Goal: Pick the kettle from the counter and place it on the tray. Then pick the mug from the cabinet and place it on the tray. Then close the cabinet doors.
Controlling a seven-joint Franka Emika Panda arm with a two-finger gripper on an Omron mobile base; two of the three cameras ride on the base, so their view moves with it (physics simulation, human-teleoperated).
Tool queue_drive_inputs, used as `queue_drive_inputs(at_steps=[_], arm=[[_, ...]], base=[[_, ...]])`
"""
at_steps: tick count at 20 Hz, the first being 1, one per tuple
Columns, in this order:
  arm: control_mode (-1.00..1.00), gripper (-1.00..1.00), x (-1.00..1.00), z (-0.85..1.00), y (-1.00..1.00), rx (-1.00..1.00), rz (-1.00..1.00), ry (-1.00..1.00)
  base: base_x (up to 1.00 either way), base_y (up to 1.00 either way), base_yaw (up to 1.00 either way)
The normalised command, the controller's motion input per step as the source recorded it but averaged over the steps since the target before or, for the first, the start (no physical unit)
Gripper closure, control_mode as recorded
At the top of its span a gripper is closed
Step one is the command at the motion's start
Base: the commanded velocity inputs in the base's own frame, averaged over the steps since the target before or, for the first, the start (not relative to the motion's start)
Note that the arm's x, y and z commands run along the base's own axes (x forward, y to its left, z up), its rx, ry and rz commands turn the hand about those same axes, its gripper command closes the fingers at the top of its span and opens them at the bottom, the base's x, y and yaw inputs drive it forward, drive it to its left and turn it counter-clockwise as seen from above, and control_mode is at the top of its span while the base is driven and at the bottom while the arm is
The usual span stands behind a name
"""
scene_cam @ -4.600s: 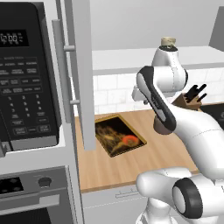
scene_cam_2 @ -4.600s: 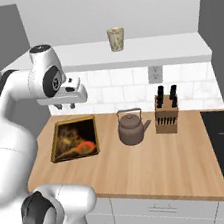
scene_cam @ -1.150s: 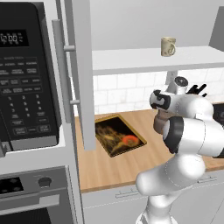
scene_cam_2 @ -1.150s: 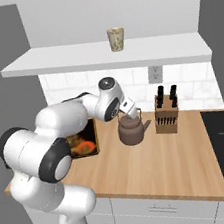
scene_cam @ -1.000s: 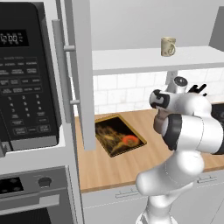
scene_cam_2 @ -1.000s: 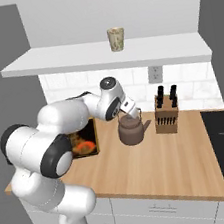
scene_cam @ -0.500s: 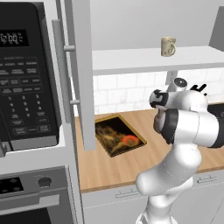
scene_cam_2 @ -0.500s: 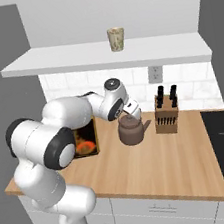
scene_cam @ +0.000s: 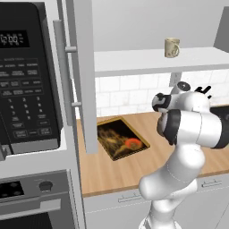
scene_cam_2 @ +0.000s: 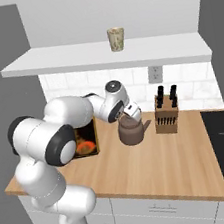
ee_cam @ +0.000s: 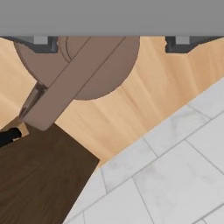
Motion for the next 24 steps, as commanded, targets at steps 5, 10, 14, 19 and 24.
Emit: queue_drive_inputs(at_steps=[5, 10, 14, 19, 24], arm=[[-1.0, 1.0, -0.05, -0.1, 0.0, 0.0, 0.0, 0.0], [-1.0, 1.0, -0.23, -0.03, 0.0, 0.02, 0.0, -0.04], [-1.0, 1.0, -0.34, 0.0, 0.0, 0.05, 0.0, -0.06], [-1.0, 1.0, -0.31, 0.19, 0.0, 0.05, -0.06, -0.01], [-1.0, 1.0, -0.29, 0.37, 0.01, 0.0, -0.06, 0.0]], base=[[0.0, 0.0, 0.0], [0.0, 0.0, 0.0], [0.0, 0.0, 0.0], [0.0, 0.0, 0.0], [0.0, 0.0, 0.0]])
